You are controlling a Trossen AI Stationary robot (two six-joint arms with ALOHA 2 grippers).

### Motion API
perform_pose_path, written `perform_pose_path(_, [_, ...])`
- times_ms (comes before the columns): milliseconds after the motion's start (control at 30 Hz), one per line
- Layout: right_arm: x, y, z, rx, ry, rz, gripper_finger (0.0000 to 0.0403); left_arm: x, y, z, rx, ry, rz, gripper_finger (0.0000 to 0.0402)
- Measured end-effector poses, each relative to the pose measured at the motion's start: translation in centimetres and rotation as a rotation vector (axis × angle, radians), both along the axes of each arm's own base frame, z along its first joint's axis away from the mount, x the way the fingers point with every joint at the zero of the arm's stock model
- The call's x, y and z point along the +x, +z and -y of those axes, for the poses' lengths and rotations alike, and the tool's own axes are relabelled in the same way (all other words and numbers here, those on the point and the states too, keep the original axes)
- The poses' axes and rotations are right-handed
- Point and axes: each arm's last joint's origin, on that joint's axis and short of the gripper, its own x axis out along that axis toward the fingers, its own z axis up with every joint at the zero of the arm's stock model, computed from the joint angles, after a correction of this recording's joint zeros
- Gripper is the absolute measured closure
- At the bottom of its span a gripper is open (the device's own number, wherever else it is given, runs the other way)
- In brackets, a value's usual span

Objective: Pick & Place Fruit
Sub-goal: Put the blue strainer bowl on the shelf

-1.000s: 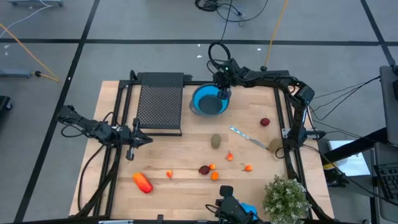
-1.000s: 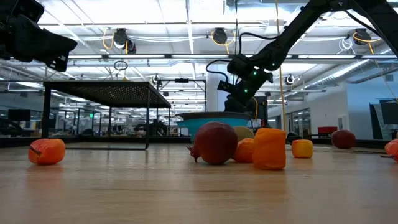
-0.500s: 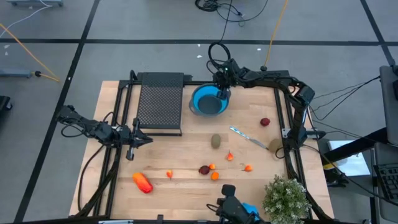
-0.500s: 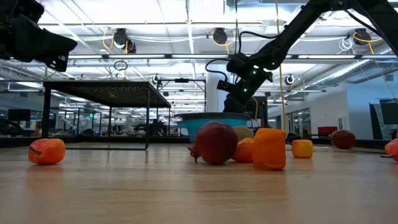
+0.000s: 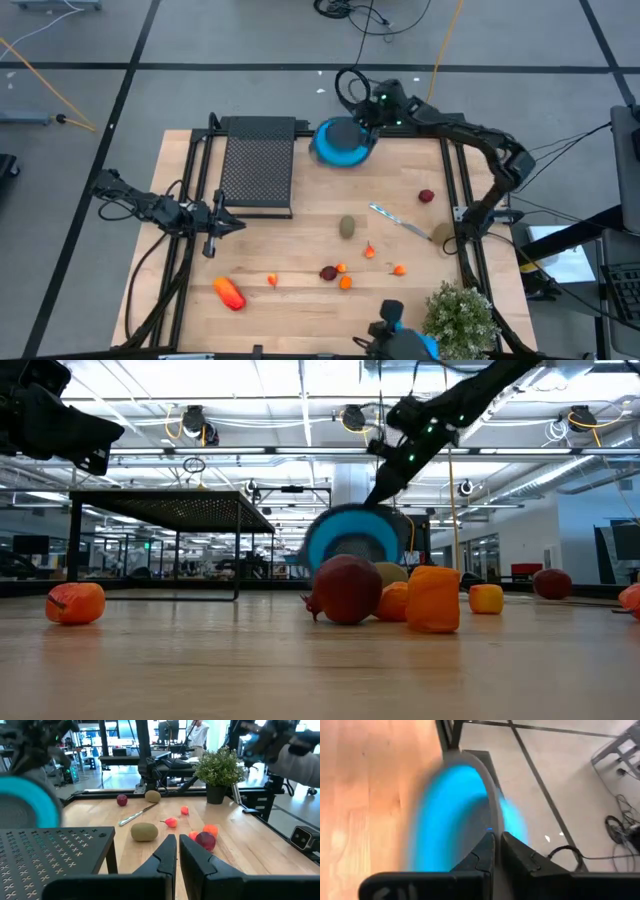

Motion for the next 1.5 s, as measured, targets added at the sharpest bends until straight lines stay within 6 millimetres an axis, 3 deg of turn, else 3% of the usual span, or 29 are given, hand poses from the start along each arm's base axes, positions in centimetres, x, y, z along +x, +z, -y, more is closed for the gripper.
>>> perform_pose_path(133, [-1.3,2.3,-1.2,0.002,-0.015,0.032,0.0396,0.0,0.0,0.0,0.0,0.001,0.0,0.038])
perform_pose_path(300, [-2.0,3.7,-2.3,0.049,0.035,0.088,0.0402,0.0,0.1,0.0,-0.003,0.001,0.005,0.038])
perform_pose_path(467, [-1.9,4.2,-3.2,0.082,0.05,0.114,0.0403,0.0,0.1,0.0,-0.003,0.001,0.006,0.038])
perform_pose_path(800, [-0.7,4.3,-5.0,0.307,0.209,0.223,0.0403,0.0,0.1,0.0,-0.008,0.001,0.006,0.038])
perform_pose_path(1167, [-3.0,4.5,-2.9,0.602,0.236,0.347,0.0403,0.0,0.1,0.0,-0.008,0.0,0.007,0.038])
perform_pose_path(1500, [-5.2,5.0,-1.7,0.923,0.372,0.457,0.0402,0.0,0.6,0.0,-0.056,0.0,0.055,0.038])
